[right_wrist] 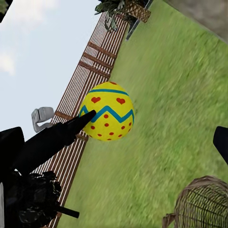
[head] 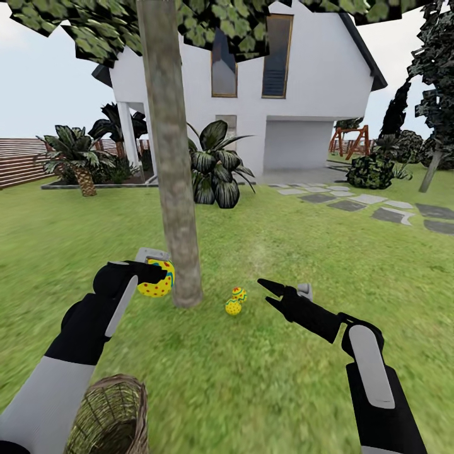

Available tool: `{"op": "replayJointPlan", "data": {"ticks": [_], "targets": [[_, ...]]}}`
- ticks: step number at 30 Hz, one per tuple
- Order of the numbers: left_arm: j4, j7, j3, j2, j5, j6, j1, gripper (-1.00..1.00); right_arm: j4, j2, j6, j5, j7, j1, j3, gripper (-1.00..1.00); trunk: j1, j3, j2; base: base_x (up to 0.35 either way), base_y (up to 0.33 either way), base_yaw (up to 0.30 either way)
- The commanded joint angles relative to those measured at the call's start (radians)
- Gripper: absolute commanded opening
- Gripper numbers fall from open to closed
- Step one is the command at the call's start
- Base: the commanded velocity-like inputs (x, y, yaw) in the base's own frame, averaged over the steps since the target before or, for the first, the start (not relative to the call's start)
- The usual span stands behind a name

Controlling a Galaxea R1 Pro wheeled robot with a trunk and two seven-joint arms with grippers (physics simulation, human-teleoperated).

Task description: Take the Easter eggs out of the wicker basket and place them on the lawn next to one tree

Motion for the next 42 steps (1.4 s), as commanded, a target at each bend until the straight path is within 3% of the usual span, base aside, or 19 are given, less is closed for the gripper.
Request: {"op": "replayJointPlan", "data": {"ticks": [1, 30, 35, 42], "targets": [[-0.001, 0.010, -0.003, 0.001, 0.009, 0.004, -0.001, -1.00, 0.000, 0.001, 0.006, 0.011, 0.011, -0.001, -0.003, 1.00, -0.004, 0.002, 0.007, 0.000, 0.000, 0.000], [0.059, 0.007, -0.002, 0.001, 0.009, -0.003, -0.001, -1.00, 0.003, 0.002, 0.006, 0.011, 0.010, 0.000, -0.027, 1.00, -0.115, 0.123, 0.210, 0.001, 0.000, -0.199], [0.059, 0.006, -0.003, 0.001, 0.010, -0.003, -0.001, -1.00, 0.003, 0.003, 0.006, 0.011, 0.011, 0.017, -0.049, 1.00, -0.115, 0.129, 0.210, 0.087, 0.000, -0.228], [0.060, 0.006, -0.003, 0.000, 0.011, -0.003, -0.001, -1.00, 0.002, 0.003, 0.006, 0.009, 0.011, 0.020, -0.054, 1.00, -0.142, 0.159, 0.259, 0.052, 0.000, -0.228]]}}
